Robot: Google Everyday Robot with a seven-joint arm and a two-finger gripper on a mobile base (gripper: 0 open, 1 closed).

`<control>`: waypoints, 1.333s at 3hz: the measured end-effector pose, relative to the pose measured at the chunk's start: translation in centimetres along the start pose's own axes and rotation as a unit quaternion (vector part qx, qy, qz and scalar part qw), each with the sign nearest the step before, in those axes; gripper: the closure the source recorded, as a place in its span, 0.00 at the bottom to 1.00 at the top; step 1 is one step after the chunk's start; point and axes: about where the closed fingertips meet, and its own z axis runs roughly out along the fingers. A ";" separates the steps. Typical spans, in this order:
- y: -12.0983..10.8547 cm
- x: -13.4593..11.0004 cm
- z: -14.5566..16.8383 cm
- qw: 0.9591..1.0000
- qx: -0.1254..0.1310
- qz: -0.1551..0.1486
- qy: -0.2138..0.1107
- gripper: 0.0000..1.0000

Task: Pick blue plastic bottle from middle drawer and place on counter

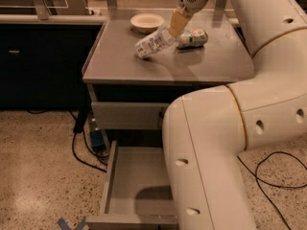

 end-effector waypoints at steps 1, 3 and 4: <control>0.0 0.0 0.0 1.000 0.000 0.000 0.000 0.27; -0.4 0.5 -1.7 1.000 0.008 0.021 -0.018 0.00; -0.5 0.6 -1.9 1.000 0.009 0.022 -0.020 0.00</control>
Offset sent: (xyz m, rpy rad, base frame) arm 0.0000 0.0000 0.0000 0.0000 0.0000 0.0000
